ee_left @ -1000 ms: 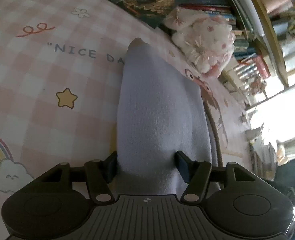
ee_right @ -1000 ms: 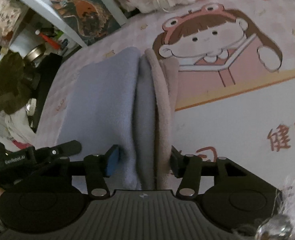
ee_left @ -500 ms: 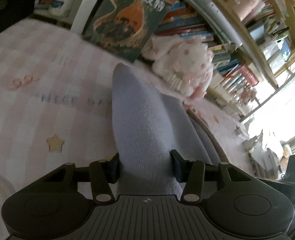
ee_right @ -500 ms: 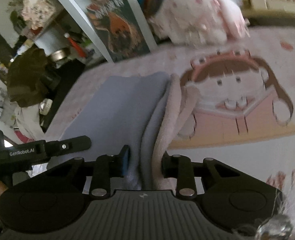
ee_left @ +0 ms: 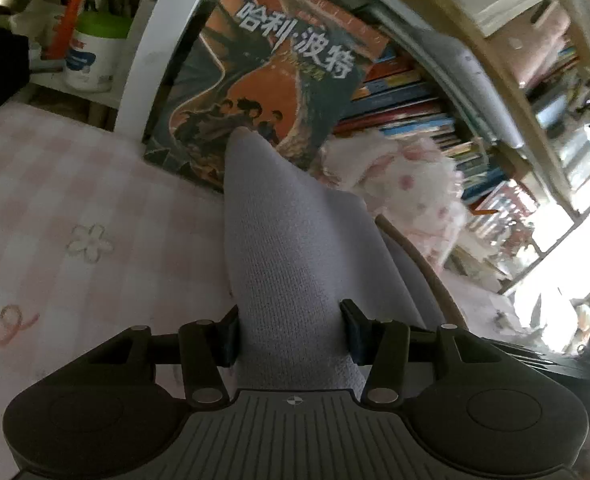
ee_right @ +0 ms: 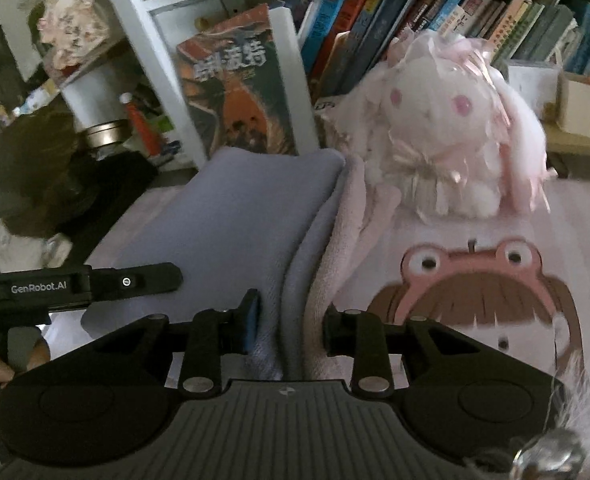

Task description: Fold clothes

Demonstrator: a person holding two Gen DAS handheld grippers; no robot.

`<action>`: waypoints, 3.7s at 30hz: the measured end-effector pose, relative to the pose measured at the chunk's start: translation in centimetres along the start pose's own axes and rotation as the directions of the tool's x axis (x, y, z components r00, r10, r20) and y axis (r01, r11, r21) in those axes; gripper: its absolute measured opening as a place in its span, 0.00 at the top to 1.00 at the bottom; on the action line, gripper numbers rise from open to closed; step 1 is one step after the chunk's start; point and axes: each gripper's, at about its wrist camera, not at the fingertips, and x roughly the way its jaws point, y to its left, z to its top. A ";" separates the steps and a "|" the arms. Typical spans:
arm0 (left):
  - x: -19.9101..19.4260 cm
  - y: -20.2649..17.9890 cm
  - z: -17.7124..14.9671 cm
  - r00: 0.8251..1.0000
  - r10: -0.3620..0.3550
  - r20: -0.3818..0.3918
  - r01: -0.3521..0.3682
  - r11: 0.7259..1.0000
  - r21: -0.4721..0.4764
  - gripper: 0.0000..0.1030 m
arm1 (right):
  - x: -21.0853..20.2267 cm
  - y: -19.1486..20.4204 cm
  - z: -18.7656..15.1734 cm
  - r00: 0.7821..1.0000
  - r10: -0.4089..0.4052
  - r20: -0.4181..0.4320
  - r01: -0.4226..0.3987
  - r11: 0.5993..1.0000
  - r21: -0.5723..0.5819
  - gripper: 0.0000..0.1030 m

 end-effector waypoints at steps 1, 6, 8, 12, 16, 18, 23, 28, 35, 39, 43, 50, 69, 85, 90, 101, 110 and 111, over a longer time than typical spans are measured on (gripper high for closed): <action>0.7 0.1 0.2 1.000 0.003 -0.007 -0.003 1.000 -0.003 0.53 | 0.7 -0.2 0.3 1.000 -0.010 -0.002 0.010 1.000 -0.003 0.74; 3.5 0.5 0.3 0.999 0.038 -0.039 -0.038 0.999 -0.007 0.53 | 3.5 -1.0 0.7 0.998 -0.059 -0.012 0.059 0.998 -0.027 0.74; 4.0 0.5 -0.2 0.998 0.052 -0.033 -0.052 0.999 0.001 0.53 | 4.5 -1.4 0.4 0.997 -0.076 -0.015 0.075 0.997 -0.031 0.74; 4.2 0.9 -1.1 0.998 0.060 -0.009 -0.060 0.997 -0.042 0.49 | 5.4 -2.1 -0.2 0.997 -0.080 0.008 0.080 0.997 -0.018 0.72; 3.8 0.7 -1.2 0.996 0.089 0.006 -0.089 0.996 -0.022 0.45 | 5.4 -2.1 -0.6 0.995 -0.093 0.025 0.094 0.995 -0.045 0.62; 3.3 0.2 -1.3 0.992 0.124 0.023 -0.124 0.992 -0.011 0.39 | 5.0 -1.7 -0.6 0.992 -0.124 0.032 0.126 0.989 -0.073 0.48; 0.5 -1.7 -2.4 0.972 0.190 0.138 -0.205 0.972 0.110 0.33 | 2.8 -0.5 -1.1 0.985 -0.151 0.077 0.159 0.982 -0.106 0.24; -2.4 -3.7 -5.2 0.939 0.269 0.217 -0.318 0.916 0.244 0.21 | -0.2 1.0 -3.1 0.972 -0.196 0.132 0.210 0.972 -0.101 0.15; -5.7 -5.0 -8.8 0.891 0.347 0.294 -0.429 0.854 0.294 0.10 | -3.1 2.5 -7.1 0.951 -0.256 0.173 0.272 0.960 -0.073 0.06; -6.4 -5.3 -10.0 0.872 0.388 0.298 -0.467 0.843 0.266 0.09 | -4.3 3.3 -8.8 0.942 -0.283 0.180 0.298 0.952 -0.063 0.04; -7.1 -5.7 -11.2 0.854 0.419 0.307 -0.506 0.804 0.311 0.05 | -5.4 4.1 -10.6 0.932 -0.309 0.188 0.321 0.946 -0.039 0.00; -7.2 -5.7 -12.6 0.855 0.430 0.289 -0.510 0.794 0.329 0.03 | -5.5 4.2 -12.6 0.923 -0.345 0.170 0.351 0.936 -0.005 0.00; -6.9 -5.1 -12.3 0.868 0.419 0.265 -0.489 0.815 0.311 0.03 | -5.6 4.3 -12.5 0.916 -0.358 0.182 0.366 0.930 -0.011 0.00; -6.8 -5.0 -12.1 0.871 0.418 0.260 -0.484 0.822 0.300 0.03 | -5.1 4.3 -12.2 0.922 -0.346 0.175 0.356 0.934 -0.026 0.00; -6.8 -5.0 -12.1 0.871 0.416 0.260 -0.483 0.822 0.304 0.03 | -5.0 4.3 -12.1 0.923 -0.343 0.175 0.353 0.935 -0.027 0.00; -6.7 -5.0 -12.0 0.874 0.413 0.257 -0.479 0.822 0.308 0.03 | -4.8 4.3 -12.0 0.925 -0.338 0.173 0.347 0.937 -0.028 0.00; -6.6 -4.9 -11.9 0.877 0.410 0.250 -0.473 0.826 0.307 0.03 | -4.7 4.2 -12.0 0.926 -0.336 0.171 0.345 0.938 -0.029 0.00; -6.7 -5.0 -11.9 0.878 0.407 0.250 -0.471 0.825 0.311 0.03 | -4.7 4.2 -12.0 0.926 -0.336 0.171 0.345 0.938 -0.028 0.00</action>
